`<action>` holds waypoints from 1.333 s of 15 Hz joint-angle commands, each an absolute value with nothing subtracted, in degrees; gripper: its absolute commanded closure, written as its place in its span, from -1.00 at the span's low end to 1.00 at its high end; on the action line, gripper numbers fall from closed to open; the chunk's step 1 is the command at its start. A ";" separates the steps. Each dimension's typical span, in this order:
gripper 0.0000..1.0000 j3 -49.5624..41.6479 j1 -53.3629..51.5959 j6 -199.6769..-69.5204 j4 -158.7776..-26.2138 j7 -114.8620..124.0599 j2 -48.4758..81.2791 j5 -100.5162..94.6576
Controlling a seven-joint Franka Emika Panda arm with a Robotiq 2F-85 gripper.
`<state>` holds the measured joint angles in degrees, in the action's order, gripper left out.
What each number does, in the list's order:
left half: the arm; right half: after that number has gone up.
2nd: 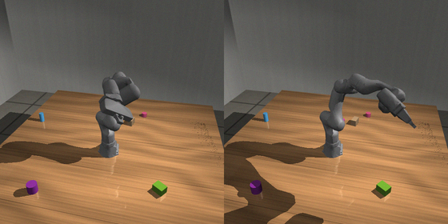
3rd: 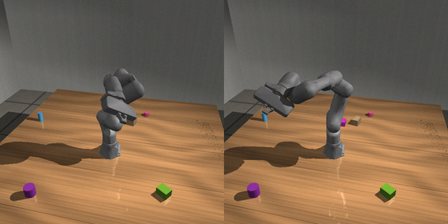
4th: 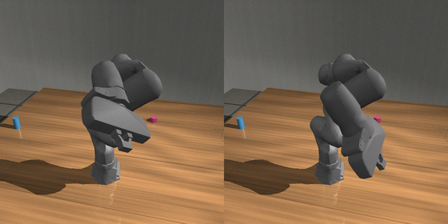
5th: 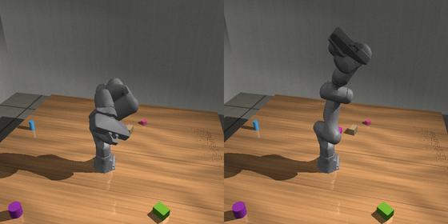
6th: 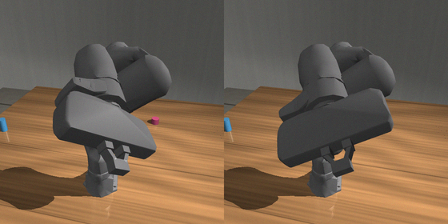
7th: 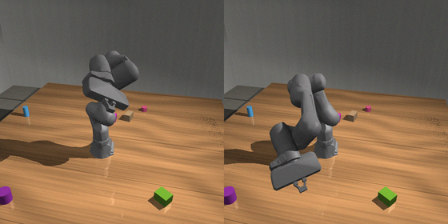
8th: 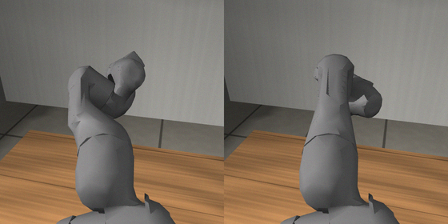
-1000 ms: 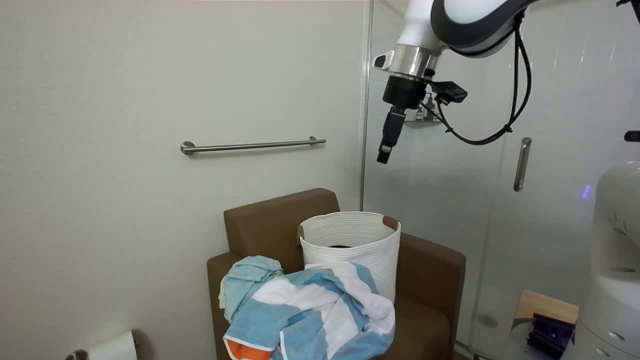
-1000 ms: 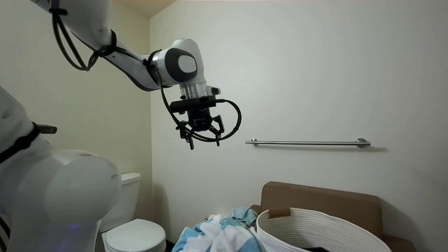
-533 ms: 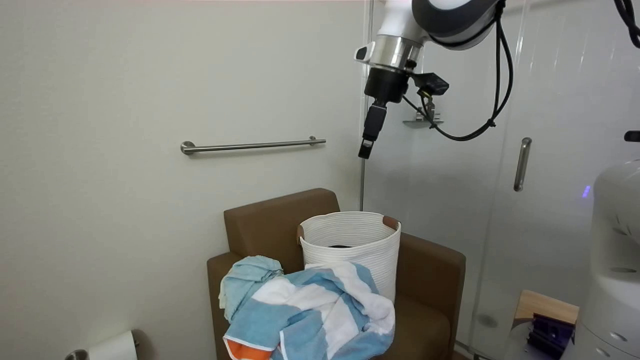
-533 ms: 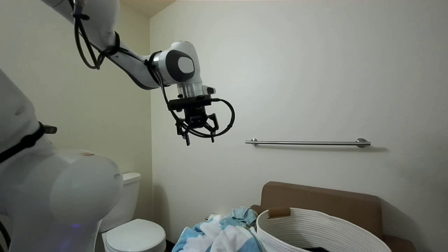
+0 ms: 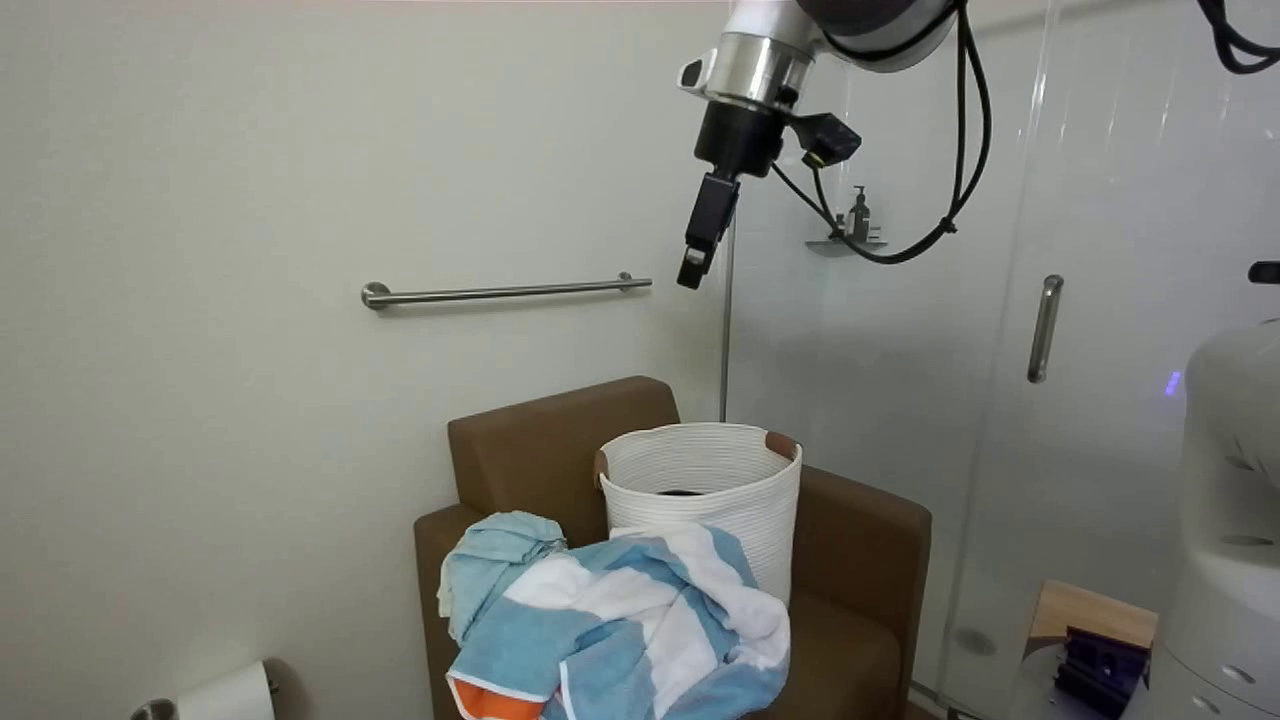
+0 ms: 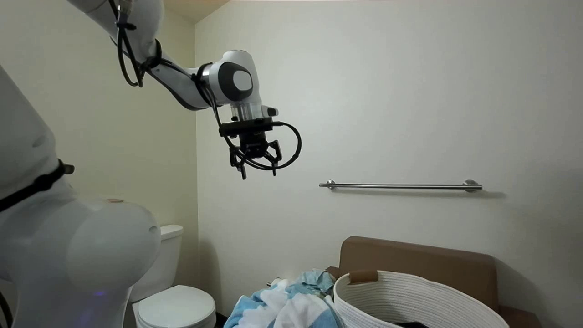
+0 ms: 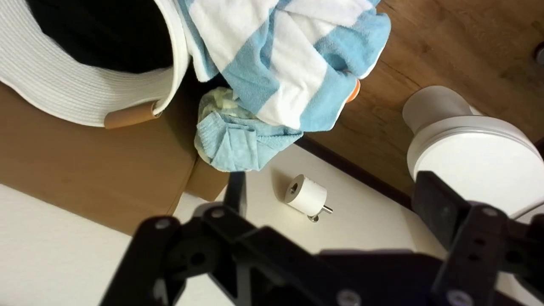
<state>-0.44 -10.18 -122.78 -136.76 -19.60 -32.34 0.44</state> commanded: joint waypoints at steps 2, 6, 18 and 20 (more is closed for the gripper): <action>-1.00 0.63 -10.34 -121.87 -134.10 -17.55 -30.66 1.77; -1.00 1.01 -10.27 -122.58 -134.60 -17.34 -27.54 1.74; -1.00 2.66 -10.03 -125.23 -136.39 -17.87 -17.43 1.46; -1.00 3.02 -9.97 -126.27 -136.85 -18.03 -16.04 1.36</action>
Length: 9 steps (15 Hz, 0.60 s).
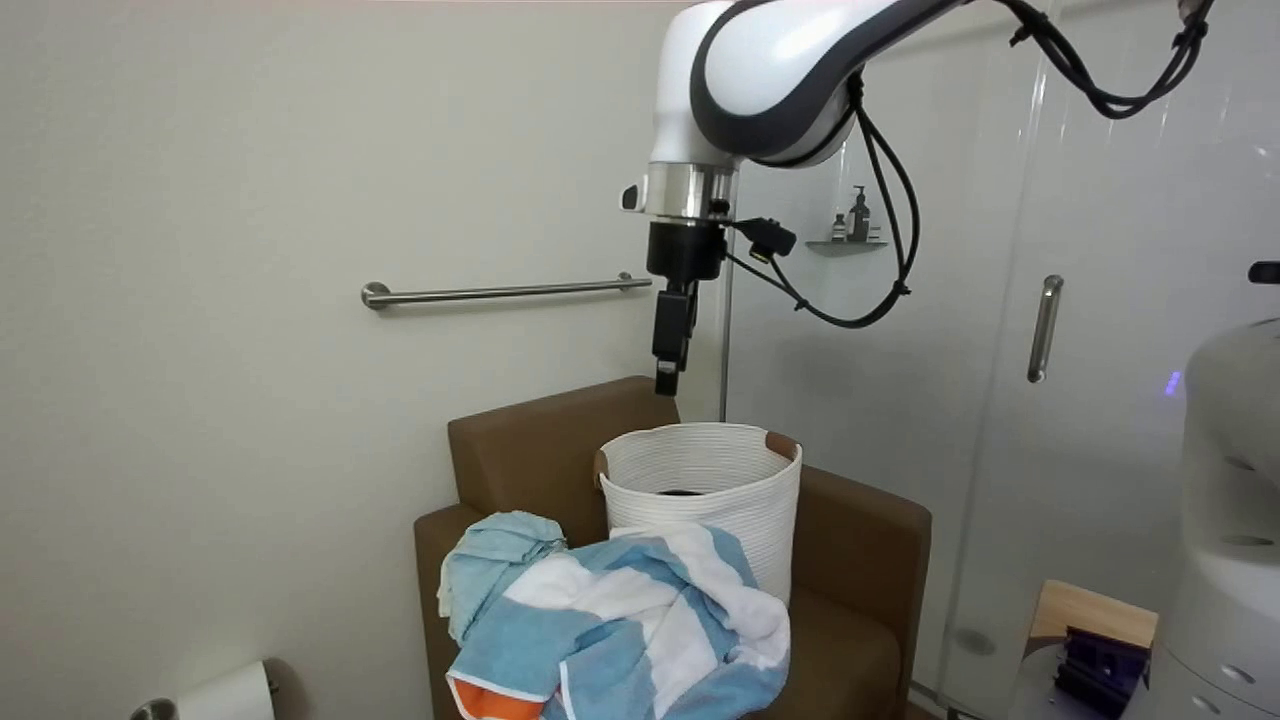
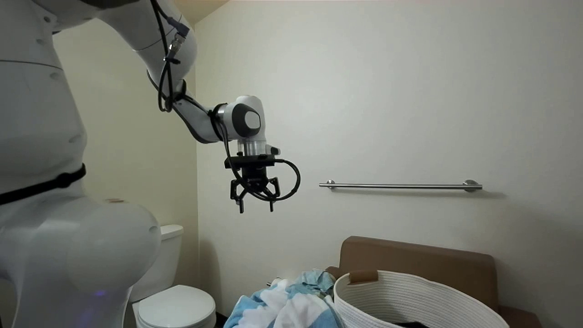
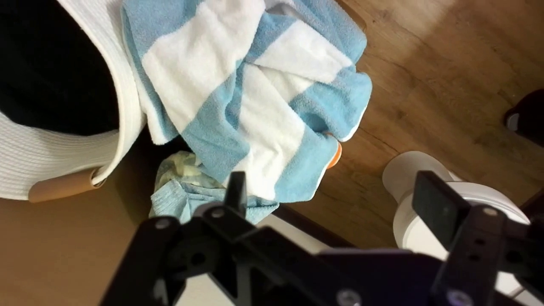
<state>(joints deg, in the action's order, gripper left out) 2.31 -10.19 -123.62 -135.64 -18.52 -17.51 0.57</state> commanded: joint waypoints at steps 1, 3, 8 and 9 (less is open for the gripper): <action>-1.00 3.18 -9.88 -127.10 -137.13 -17.98 -15.25 1.20; -1.00 3.29 -9.73 -127.98 -137.35 -18.01 -13.74 1.27; -1.00 3.19 -8.99 -128.79 -138.10 -17.69 -11.57 1.24; -1.00 3.14 -8.90 -128.24 -138.39 -17.93 -11.98 1.33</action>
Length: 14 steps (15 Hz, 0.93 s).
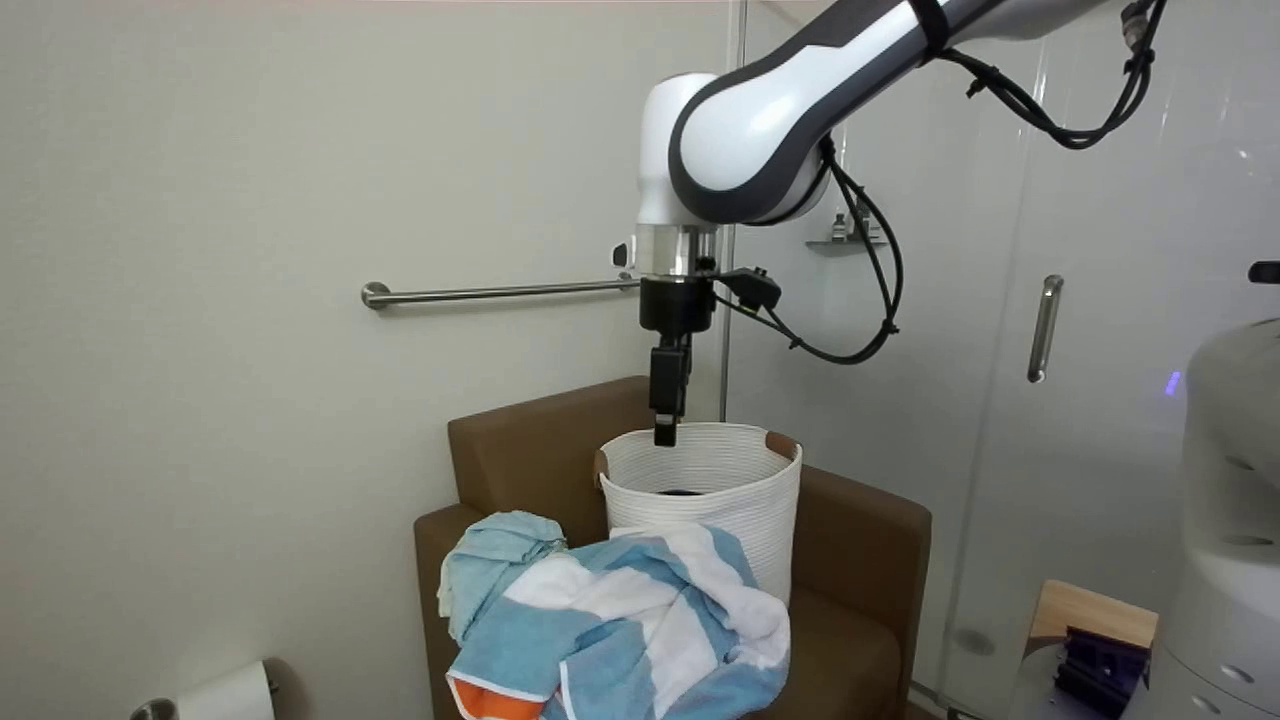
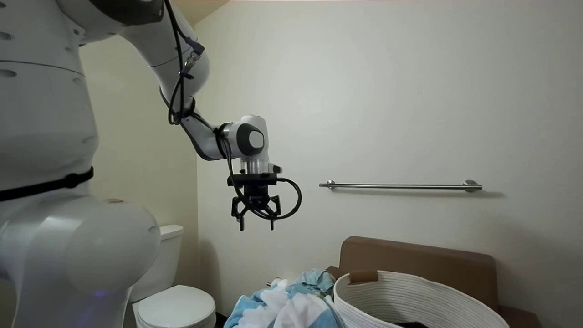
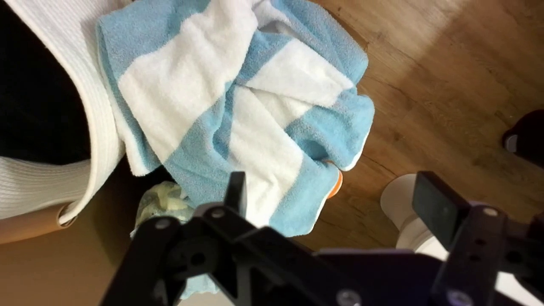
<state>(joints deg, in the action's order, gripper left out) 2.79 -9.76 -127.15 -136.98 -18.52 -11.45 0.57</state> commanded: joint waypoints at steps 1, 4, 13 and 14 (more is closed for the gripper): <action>-1.00 3.39 -9.06 -127.04 -136.99 -18.62 -11.23 0.72; -1.00 3.35 -8.93 -127.04 -137.19 -18.61 -11.17 0.71; -1.00 2.91 -8.50 -126.75 -136.31 -19.33 -10.53 0.46; -1.00 2.69 -8.34 -126.75 -135.85 -19.67 -9.99 0.63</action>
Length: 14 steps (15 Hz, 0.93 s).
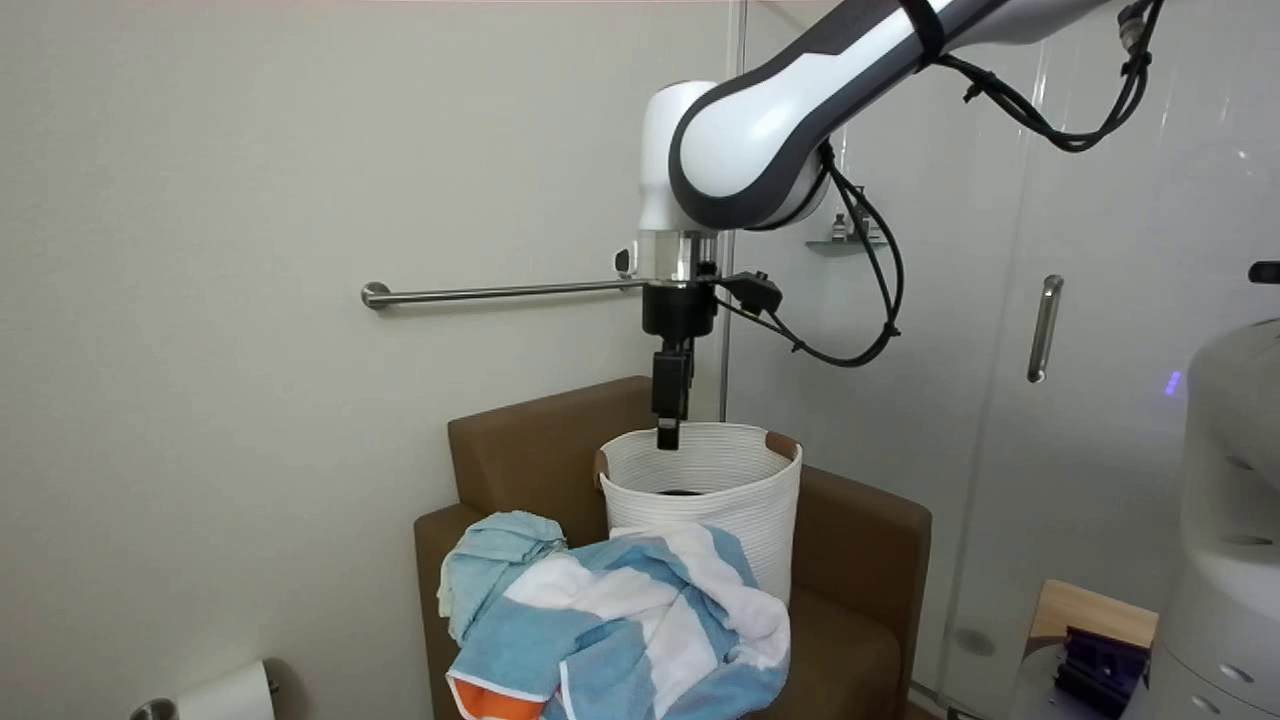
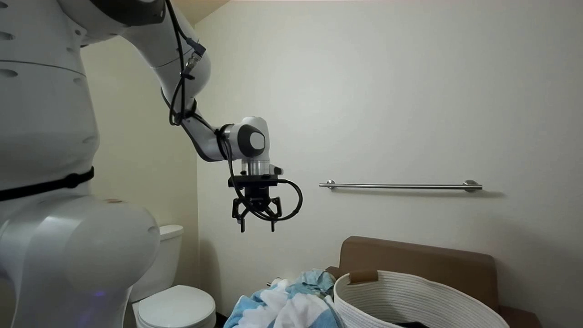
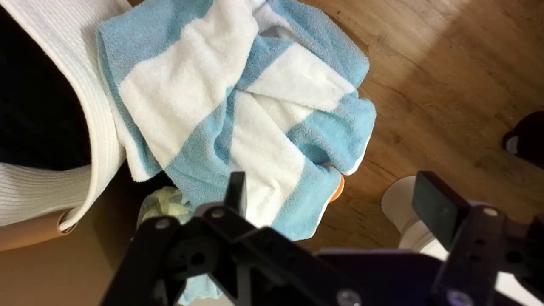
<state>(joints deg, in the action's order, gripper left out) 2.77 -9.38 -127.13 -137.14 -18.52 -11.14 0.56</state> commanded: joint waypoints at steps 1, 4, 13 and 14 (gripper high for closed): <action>-1.00 2.45 -8.10 -126.88 -135.11 -20.20 -8.99 0.64; -1.00 1.71 -7.57 -128.08 -133.03 -21.71 -5.63 1.44; -1.00 2.76 -5.44 -135.10 -125.77 -22.45 9.29 0.69; -1.00 3.03 -5.14 -135.49 -125.15 -22.66 10.70 0.79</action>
